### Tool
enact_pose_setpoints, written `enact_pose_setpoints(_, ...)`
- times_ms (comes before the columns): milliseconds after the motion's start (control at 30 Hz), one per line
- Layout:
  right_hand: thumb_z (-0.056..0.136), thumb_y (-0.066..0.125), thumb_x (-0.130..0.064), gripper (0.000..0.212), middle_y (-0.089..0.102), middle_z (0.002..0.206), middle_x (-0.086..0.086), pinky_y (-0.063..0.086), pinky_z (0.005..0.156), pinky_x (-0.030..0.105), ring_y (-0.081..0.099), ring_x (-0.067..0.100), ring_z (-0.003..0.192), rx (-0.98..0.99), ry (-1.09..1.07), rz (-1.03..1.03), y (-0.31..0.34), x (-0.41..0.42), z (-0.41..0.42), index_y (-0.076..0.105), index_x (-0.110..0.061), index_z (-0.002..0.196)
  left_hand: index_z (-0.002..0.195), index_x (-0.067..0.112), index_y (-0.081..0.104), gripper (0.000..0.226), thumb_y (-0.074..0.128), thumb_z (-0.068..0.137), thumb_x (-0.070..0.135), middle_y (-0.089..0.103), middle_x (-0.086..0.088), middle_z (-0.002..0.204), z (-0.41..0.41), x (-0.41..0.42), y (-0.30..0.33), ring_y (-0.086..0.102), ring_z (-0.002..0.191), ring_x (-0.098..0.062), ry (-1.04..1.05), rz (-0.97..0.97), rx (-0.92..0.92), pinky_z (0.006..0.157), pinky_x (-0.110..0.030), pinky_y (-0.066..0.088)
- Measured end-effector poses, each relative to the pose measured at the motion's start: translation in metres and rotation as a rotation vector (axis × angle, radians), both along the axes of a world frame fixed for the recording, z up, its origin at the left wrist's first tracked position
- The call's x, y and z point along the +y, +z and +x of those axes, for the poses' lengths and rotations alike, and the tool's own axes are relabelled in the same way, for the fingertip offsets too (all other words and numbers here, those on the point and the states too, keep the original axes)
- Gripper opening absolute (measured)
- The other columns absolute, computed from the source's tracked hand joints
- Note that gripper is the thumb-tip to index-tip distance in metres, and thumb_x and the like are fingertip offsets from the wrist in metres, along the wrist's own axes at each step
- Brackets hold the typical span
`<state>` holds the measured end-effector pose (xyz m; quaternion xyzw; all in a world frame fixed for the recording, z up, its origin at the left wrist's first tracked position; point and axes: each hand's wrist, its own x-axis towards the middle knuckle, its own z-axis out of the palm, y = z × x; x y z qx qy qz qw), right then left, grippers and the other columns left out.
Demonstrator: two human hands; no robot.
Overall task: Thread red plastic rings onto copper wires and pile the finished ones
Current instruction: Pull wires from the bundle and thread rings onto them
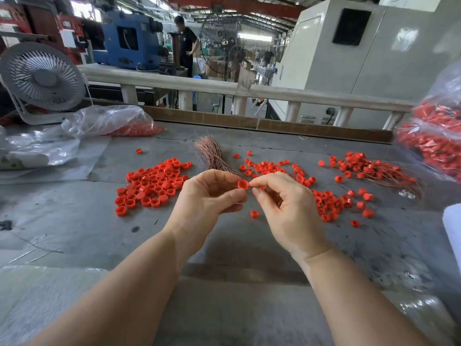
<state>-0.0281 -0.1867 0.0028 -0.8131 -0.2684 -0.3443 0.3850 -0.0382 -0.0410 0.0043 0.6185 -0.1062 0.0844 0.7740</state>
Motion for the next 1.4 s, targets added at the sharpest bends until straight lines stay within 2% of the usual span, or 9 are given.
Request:
enact_pose_setpoints(100, 0.084, 0.057, -0.012, 0.012, 0.063, 0.076, 0.000, 0.048, 0.063, 0.031, 0.057, 0.014, 0.068, 0.004, -0.001, -0.009, 0.0002, -0.0003, -0.0004, 0.070, -0.010, 0.084, 0.081, 0.013, 0.064, 0.020, 0.065, 0.076, -0.006, 0.070, 0.001, 0.068, -0.0003, 0.0003, 0.0000, 0.066, 0.062, -0.010, 0.008, 0.014, -0.026, 0.060, -0.021, 0.055)
enact_pose_setpoints(233, 0.083, 0.058, -0.010, 0.011, 0.063, 0.077, 0.001, 0.049, 0.065, 0.032, 0.058, 0.016, 0.070, 0.015, 0.007, -0.022, -0.0006, 0.0003, -0.0008, 0.069, -0.010, 0.084, 0.091, 0.018, 0.068, 0.027, 0.061, 0.081, -0.007, 0.070, 0.004, 0.070, -0.0008, 0.0008, 0.0000, 0.066, 0.065, -0.010, -0.001, 0.055, -0.052, 0.062, -0.020, 0.054)
enact_pose_setpoints(367, 0.084, 0.057, -0.009, 0.012, 0.063, 0.078, 0.002, 0.051, 0.065, 0.033, 0.059, 0.017, 0.071, 0.015, 0.012, -0.026, -0.0005, -0.0002, -0.0009, 0.069, -0.009, 0.085, 0.093, 0.015, 0.069, 0.026, 0.061, 0.081, -0.006, 0.069, 0.003, 0.070, -0.0012, 0.0004, 0.0006, 0.065, 0.064, -0.010, -0.009, 0.063, -0.048, 0.062, -0.021, 0.055)
enact_pose_setpoints(533, 0.084, 0.057, -0.010, 0.009, 0.061, 0.076, -0.004, 0.047, 0.064, 0.026, 0.055, 0.011, 0.069, 0.010, -0.026, 0.025, 0.0001, -0.0008, -0.0007, 0.066, -0.010, 0.082, 0.087, 0.013, 0.067, 0.021, 0.064, 0.078, -0.006, 0.067, 0.005, 0.065, -0.0019, -0.0003, 0.0016, 0.064, 0.062, -0.009, 0.002, 0.061, -0.041, 0.060, -0.020, 0.055)
enact_pose_setpoints(1100, 0.084, 0.060, -0.008, 0.007, 0.060, 0.076, -0.007, 0.048, 0.063, 0.024, 0.055, 0.009, 0.069, -0.044, -0.040, 0.036, -0.0011, -0.0022, 0.0013, 0.066, -0.010, 0.083, 0.074, 0.022, 0.064, 0.027, 0.069, 0.074, -0.005, 0.068, 0.004, 0.066, -0.0033, 0.0016, 0.0014, 0.064, 0.063, -0.007, 0.017, 0.067, -0.047, 0.058, -0.020, 0.054)
enact_pose_setpoints(1233, 0.084, 0.060, -0.009, 0.007, 0.060, 0.076, -0.007, 0.048, 0.063, 0.025, 0.056, 0.009, 0.069, -0.049, -0.038, 0.039, -0.0011, -0.0023, 0.0011, 0.066, -0.010, 0.083, 0.080, 0.017, 0.065, 0.021, 0.069, 0.074, -0.003, 0.068, 0.005, 0.067, -0.0036, 0.0011, 0.0025, 0.064, 0.063, -0.006, 0.020, 0.080, -0.044, 0.058, -0.019, 0.054)
enact_pose_setpoints(1400, 0.085, 0.056, -0.010, 0.010, 0.060, 0.078, -0.008, 0.052, 0.065, 0.032, 0.060, 0.014, 0.072, -0.033, -0.017, 0.064, -0.0015, -0.0022, 0.0025, 0.066, -0.010, 0.087, 0.087, 0.016, 0.068, 0.020, 0.067, 0.077, -0.001, 0.068, 0.006, 0.069, -0.0040, 0.0014, 0.0026, 0.063, 0.064, -0.007, 0.023, 0.095, -0.035, 0.059, -0.020, 0.054)
